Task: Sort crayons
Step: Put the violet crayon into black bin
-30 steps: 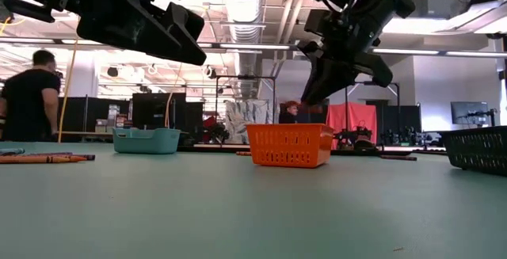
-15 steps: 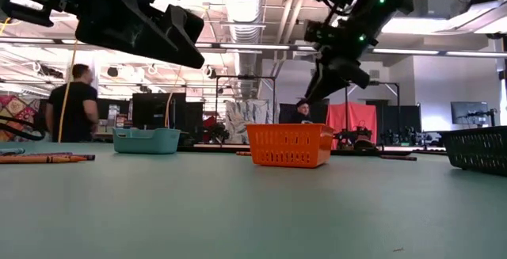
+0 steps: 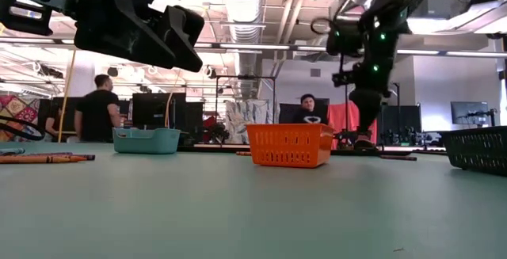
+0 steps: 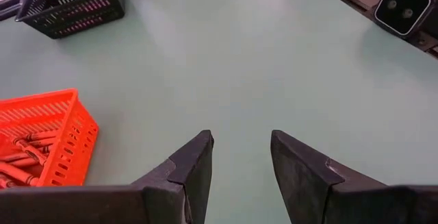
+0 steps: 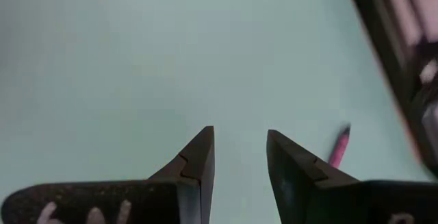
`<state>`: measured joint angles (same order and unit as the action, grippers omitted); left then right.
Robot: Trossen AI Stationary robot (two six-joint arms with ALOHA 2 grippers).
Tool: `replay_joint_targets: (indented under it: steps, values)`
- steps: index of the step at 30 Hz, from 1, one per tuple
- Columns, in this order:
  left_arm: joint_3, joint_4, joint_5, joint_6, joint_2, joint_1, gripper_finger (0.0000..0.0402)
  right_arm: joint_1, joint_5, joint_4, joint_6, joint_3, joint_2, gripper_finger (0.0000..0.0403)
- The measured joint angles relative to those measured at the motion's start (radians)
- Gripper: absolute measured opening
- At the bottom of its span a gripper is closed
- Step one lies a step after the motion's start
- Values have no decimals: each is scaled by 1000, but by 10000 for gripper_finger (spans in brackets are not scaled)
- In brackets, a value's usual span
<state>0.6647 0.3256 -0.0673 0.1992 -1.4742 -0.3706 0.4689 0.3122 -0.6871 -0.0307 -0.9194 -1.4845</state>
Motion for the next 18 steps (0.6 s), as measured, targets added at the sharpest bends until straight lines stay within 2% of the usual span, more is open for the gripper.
replay_joint_targets:
  steps: [13, 18]
  values:
    - [0, -3, 0, 6, 0, 0, 139, 329, -30, -2, -10, 83, 0, 126]
    - [0, -4, 0, 6, 0, 0, 139, 449, -137, 49, 2, 112, 0, 126]
